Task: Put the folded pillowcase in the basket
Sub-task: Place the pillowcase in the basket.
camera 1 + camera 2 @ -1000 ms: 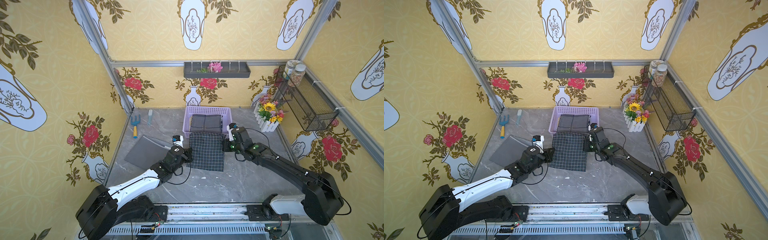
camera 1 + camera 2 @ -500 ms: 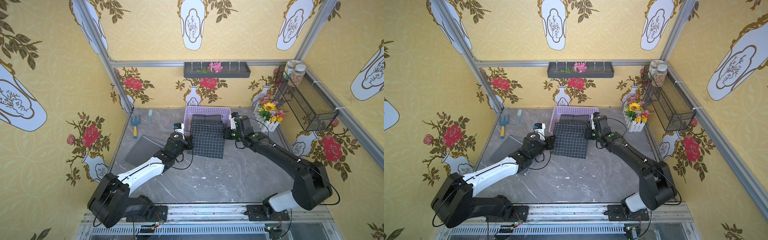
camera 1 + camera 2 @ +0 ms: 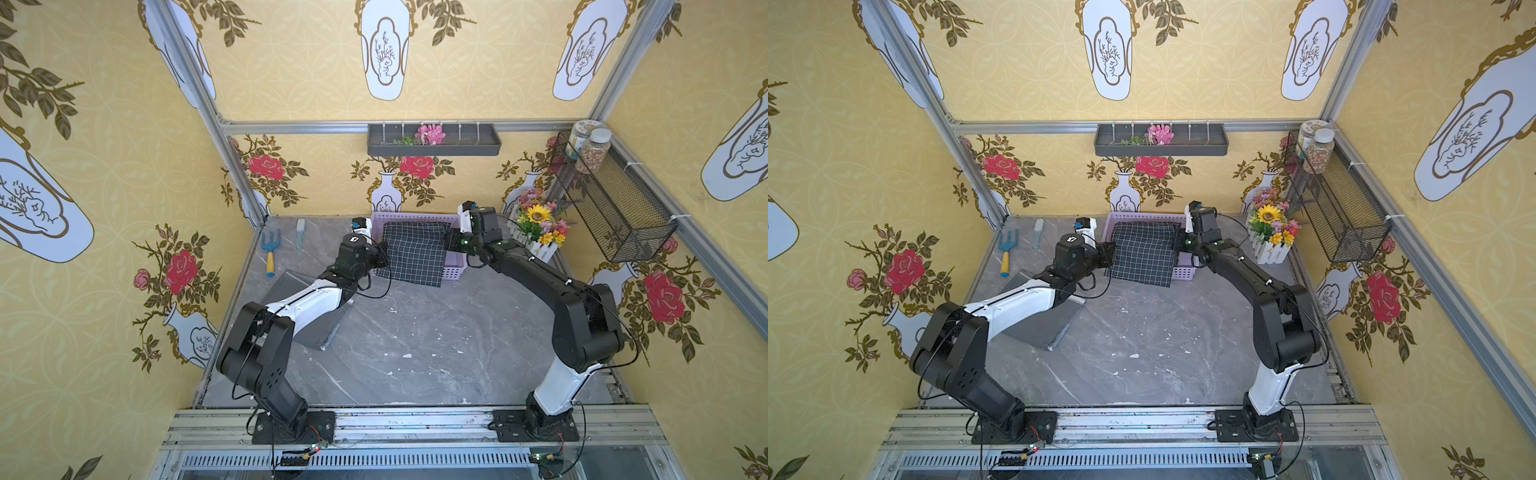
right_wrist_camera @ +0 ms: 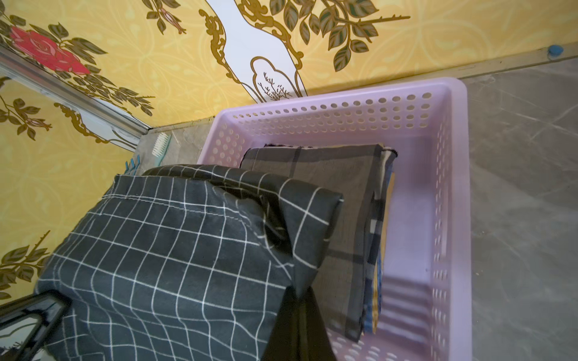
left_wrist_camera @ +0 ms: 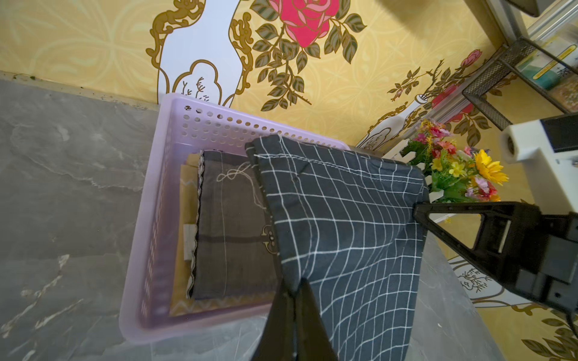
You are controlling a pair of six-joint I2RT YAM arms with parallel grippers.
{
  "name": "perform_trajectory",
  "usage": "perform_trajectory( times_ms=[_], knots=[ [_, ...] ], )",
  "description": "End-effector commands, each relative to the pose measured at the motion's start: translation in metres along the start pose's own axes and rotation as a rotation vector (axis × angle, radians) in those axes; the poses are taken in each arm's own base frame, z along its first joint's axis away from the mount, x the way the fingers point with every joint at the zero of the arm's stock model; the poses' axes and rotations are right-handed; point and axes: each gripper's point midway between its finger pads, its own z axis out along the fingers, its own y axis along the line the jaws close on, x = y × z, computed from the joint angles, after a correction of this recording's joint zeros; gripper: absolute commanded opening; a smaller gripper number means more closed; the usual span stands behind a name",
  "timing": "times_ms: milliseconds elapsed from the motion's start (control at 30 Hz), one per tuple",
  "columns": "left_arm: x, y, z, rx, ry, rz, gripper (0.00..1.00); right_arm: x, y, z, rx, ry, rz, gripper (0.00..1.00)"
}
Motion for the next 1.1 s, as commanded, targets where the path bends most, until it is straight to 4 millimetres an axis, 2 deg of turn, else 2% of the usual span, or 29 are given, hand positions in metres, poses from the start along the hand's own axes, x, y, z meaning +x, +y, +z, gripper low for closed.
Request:
perform_trajectory(
  times_ms=[0, 233, 433, 1067],
  knots=[
    [-0.014, 0.007, 0.016, 0.022, -0.029, 0.018, 0.0, -0.026, 0.003, 0.011, -0.045, -0.072, -0.012, 0.0],
    [-0.026, 0.026, 0.048, 0.026, -0.026, 0.002, 0.0, -0.049, -0.009, 0.048, -0.067, -0.084, 0.004, 0.0],
    [-0.023, 0.038, 0.066, 0.032, -0.004, -0.014, 0.0, -0.054, -0.019, 0.068, -0.08, -0.074, 0.024, 0.0],
    [0.013, 0.054, 0.091, 0.044, 0.085, -0.053, 0.0, -0.035, -0.039, 0.081, -0.062, -0.008, 0.045, 0.0]
  ],
)
